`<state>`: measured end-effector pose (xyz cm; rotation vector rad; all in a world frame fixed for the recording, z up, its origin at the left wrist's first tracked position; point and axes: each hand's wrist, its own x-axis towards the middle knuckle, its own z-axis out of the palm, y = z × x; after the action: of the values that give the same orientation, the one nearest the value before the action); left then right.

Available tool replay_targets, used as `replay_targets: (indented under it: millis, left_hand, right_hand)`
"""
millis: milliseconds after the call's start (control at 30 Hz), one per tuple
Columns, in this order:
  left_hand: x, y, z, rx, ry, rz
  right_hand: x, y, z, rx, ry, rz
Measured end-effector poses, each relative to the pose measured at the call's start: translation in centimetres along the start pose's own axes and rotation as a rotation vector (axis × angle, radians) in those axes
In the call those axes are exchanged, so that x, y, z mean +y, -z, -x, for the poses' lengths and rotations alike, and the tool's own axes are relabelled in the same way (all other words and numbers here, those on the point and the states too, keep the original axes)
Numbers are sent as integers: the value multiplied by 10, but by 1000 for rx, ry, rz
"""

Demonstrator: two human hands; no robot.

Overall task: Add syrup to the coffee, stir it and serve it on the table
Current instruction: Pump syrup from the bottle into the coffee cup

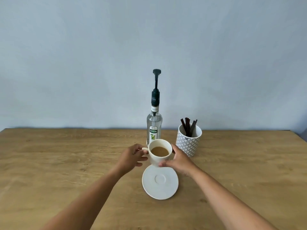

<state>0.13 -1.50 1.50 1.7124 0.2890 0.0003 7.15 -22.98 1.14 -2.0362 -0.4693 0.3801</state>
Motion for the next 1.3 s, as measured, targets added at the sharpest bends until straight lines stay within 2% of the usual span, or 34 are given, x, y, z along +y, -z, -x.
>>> replay_targets:
  millis: [200,467,700,833,867,1000,1067,1200,1300]
  left_hand:
    - [59,15,-16,-80,-64,74]
    - [122,34,-26,-176,-36,315]
    - [143,39,-40,-132,-46,402]
    - [146,40,-46,-106,-67,424]
    - [146,41,-47,-103,-67,434]
    - [147,43,-48,-103,-71,478]
    - [148,44,-48,-107,-82,490]
    - [153,47,-49,-102,-85,500]
    - [156,47,-51,-102,-79,510]
  right_hand:
    - [-60,35,-26,5,104,18]
    - [-120,66,-53,7,203,39]
    - [-139,82,-71,-3,241,45]
    - [-151,105,-75,-129,222,48]
    - [-158,113,-76,-123,208,52]
    - [-191,141,-88,100,241,4]
    - [-210,145,-99,140,252,-3]
    - [-247,137,-126,137,246,130]
    - [-269,124,-145,51,195,232]
